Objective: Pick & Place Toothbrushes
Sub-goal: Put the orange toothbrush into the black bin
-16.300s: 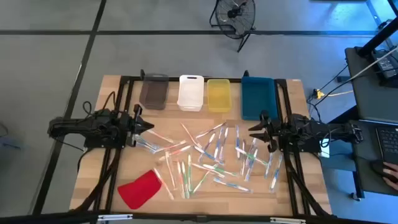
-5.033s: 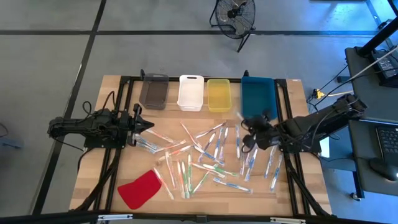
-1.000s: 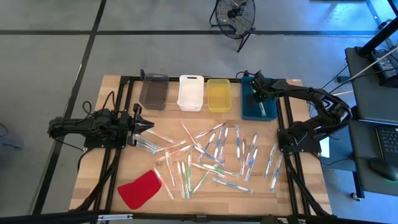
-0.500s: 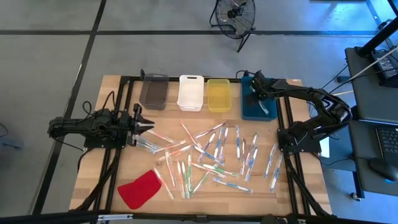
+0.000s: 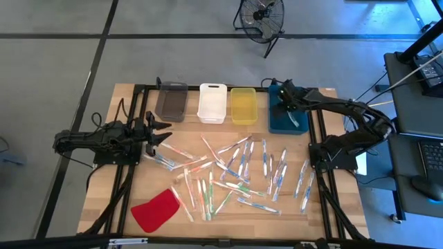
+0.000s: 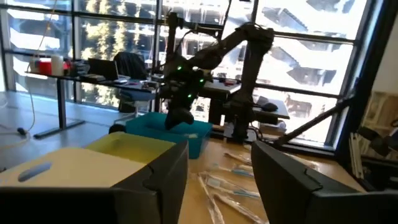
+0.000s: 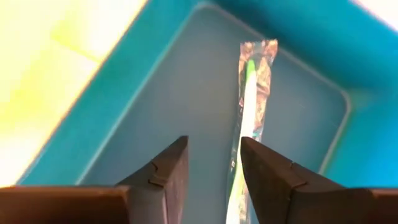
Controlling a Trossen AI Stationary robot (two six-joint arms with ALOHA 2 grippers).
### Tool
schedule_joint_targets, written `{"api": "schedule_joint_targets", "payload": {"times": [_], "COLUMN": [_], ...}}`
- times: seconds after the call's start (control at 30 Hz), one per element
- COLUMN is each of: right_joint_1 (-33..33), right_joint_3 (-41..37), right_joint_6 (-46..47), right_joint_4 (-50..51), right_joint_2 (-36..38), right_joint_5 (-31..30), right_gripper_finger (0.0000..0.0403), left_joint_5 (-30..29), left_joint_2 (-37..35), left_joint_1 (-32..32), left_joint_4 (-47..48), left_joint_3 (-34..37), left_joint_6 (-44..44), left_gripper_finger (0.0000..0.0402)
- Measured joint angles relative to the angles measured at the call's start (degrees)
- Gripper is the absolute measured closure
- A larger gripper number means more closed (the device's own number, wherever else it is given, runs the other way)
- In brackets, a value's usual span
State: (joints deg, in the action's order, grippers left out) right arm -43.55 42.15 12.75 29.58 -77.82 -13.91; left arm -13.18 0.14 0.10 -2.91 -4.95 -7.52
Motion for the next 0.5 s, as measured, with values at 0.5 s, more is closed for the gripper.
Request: {"api": "schedule_joint_targets", "payload": {"times": [0.5], "right_joint_1": [0.6], "right_joint_3": [-0.1], "right_joint_6": [-2.8], "right_joint_4": [2.6], "right_joint_2": [15.7], "right_joint_5": [6.6], "right_gripper_finger": [0.0305], "left_joint_5": [-2.6], "left_joint_2": [12.2], "left_joint_1": [0.0], "left_joint_4": [-0.2], "left_joint_3": [-4.2], "left_joint_6": [2.7], "left_gripper_finger": [0.0229]}}
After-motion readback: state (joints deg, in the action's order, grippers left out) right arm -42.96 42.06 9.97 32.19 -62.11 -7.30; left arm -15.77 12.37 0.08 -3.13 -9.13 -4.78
